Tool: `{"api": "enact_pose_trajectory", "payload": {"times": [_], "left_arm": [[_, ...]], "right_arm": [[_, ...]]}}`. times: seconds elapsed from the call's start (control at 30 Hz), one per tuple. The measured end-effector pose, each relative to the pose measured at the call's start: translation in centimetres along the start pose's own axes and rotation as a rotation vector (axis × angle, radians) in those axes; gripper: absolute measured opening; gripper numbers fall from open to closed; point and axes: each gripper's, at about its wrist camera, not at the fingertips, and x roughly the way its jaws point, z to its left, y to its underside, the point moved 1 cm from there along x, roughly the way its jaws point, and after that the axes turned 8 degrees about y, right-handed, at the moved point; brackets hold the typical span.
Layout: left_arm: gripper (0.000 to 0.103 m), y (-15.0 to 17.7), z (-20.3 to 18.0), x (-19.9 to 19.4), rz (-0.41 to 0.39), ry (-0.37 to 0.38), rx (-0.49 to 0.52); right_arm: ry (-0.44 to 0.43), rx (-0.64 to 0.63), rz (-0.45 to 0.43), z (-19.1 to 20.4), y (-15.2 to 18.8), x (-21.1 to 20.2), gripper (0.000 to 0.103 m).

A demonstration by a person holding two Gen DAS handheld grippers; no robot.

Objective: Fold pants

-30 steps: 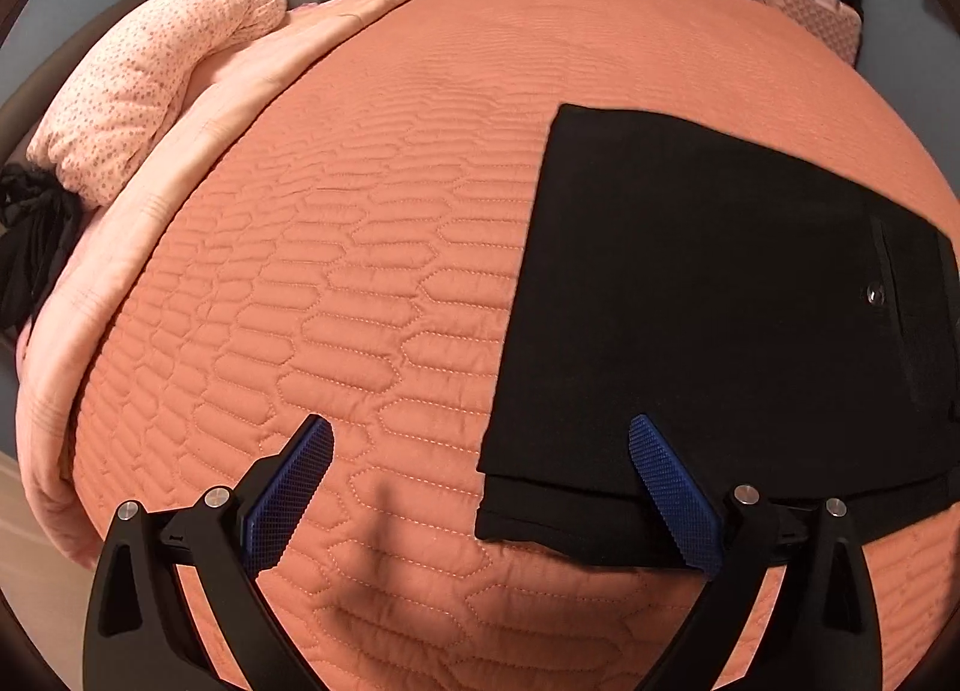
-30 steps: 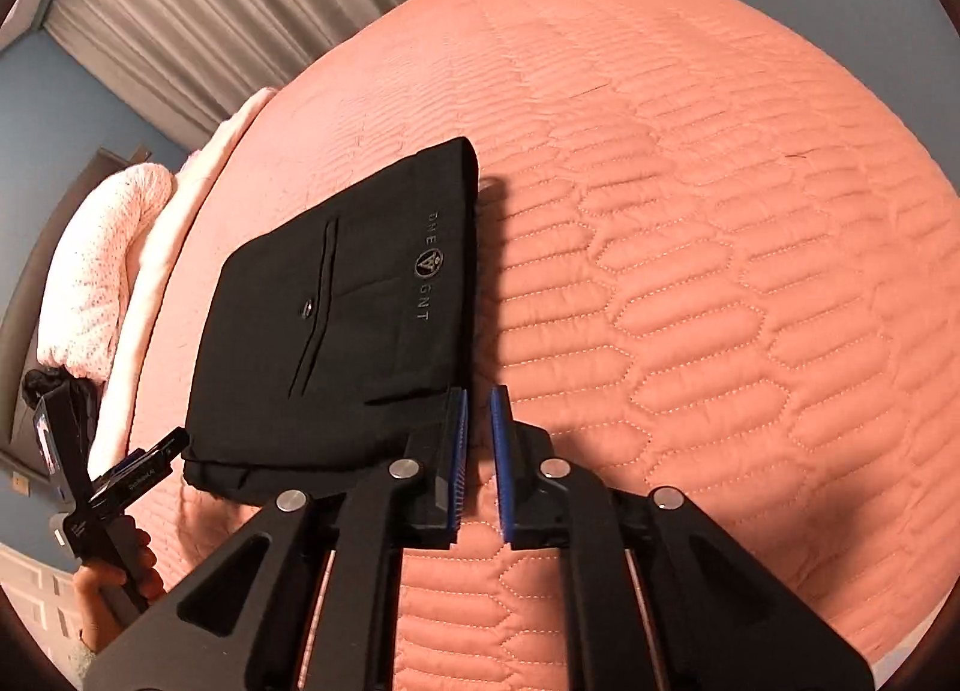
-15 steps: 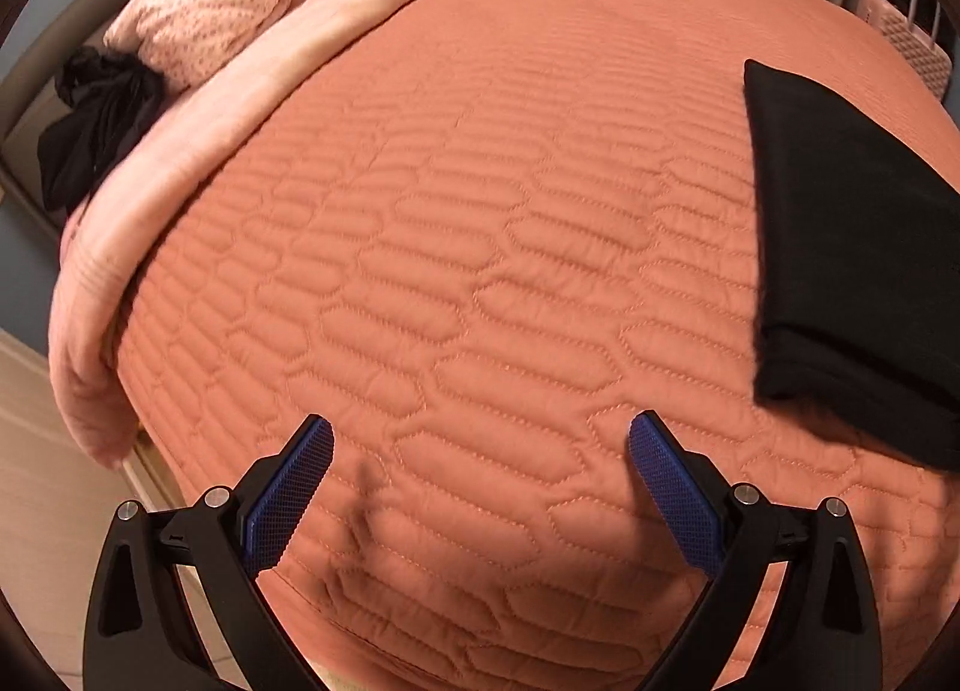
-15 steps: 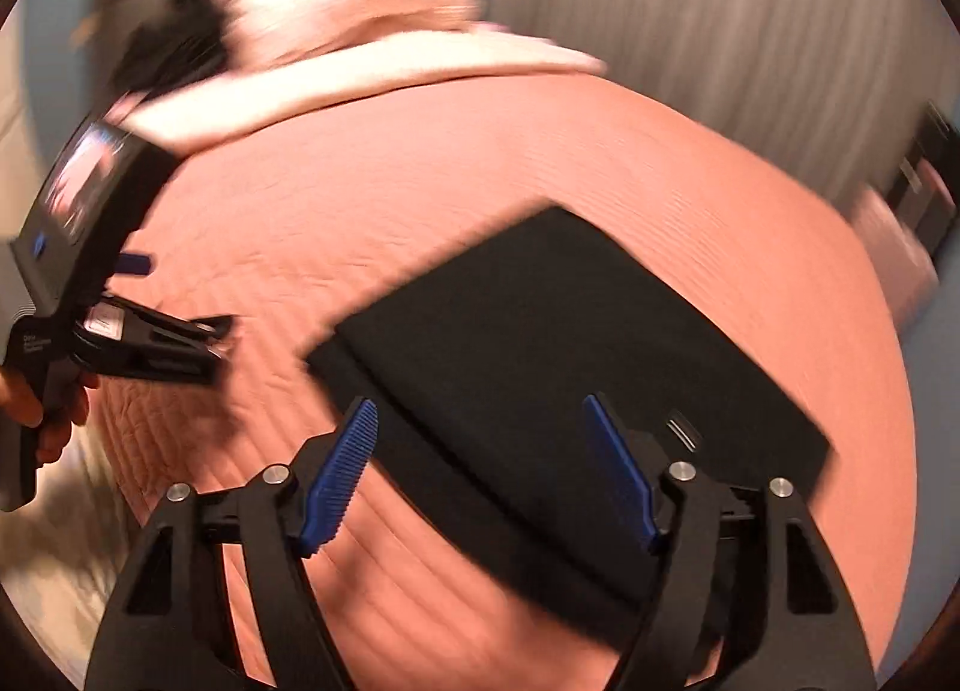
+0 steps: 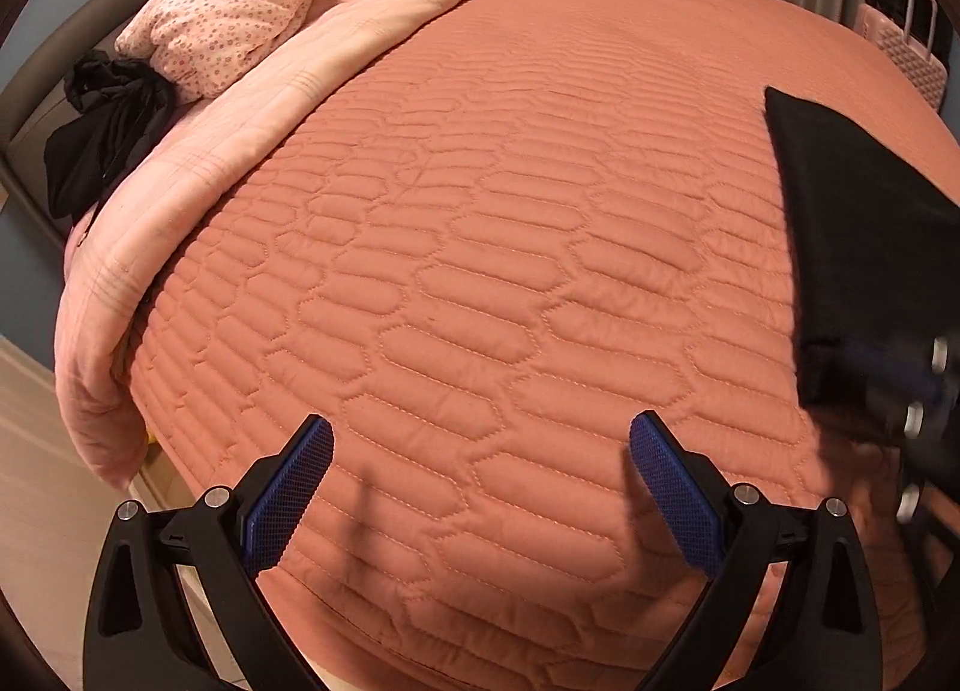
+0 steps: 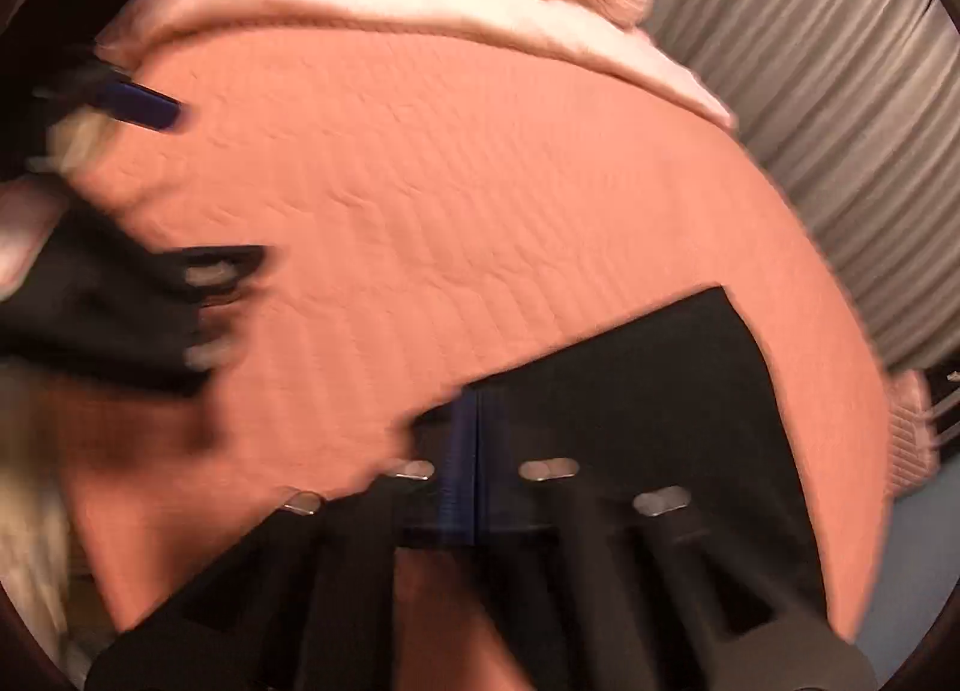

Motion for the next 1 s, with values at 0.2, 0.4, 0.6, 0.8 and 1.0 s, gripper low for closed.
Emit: {"api": "enact_pose_trajectory", "payload": {"times": [0.2, 0.4, 0.6, 0.8, 1.0], "left_arm": [[0.098, -2.7, 0.4, -0.4, -0.030, 0.035, -0.011], [0.098, -8.3, -8.2, -0.7, -0.092, 0.281, 0.078], [0.098, -4.7, -15.3, 3.8, -0.037, 0.236, 0.204], [0.097, -6.1, -15.0, 3.2, 0.022, 0.227, 0.163], [0.097, -13.0, -20.3, 1.0, -0.115, 0.260, 0.225]], "right_arm": [[-0.033, 0.403, -0.065, -5.0, 2.7, -5.2, 0.004], [0.072, 1.007, 0.076, -15.4, 13.2, -3.8, 0.008], [0.077, 1.256, 0.085, -17.4, 20.9, -5.6, 0.009], [-0.018, 1.417, 0.037, -19.0, 24.3, -5.8, 0.000], [-0.068, 1.532, -0.125, -27.0, 21.0, -4.1, 0.006]]}}
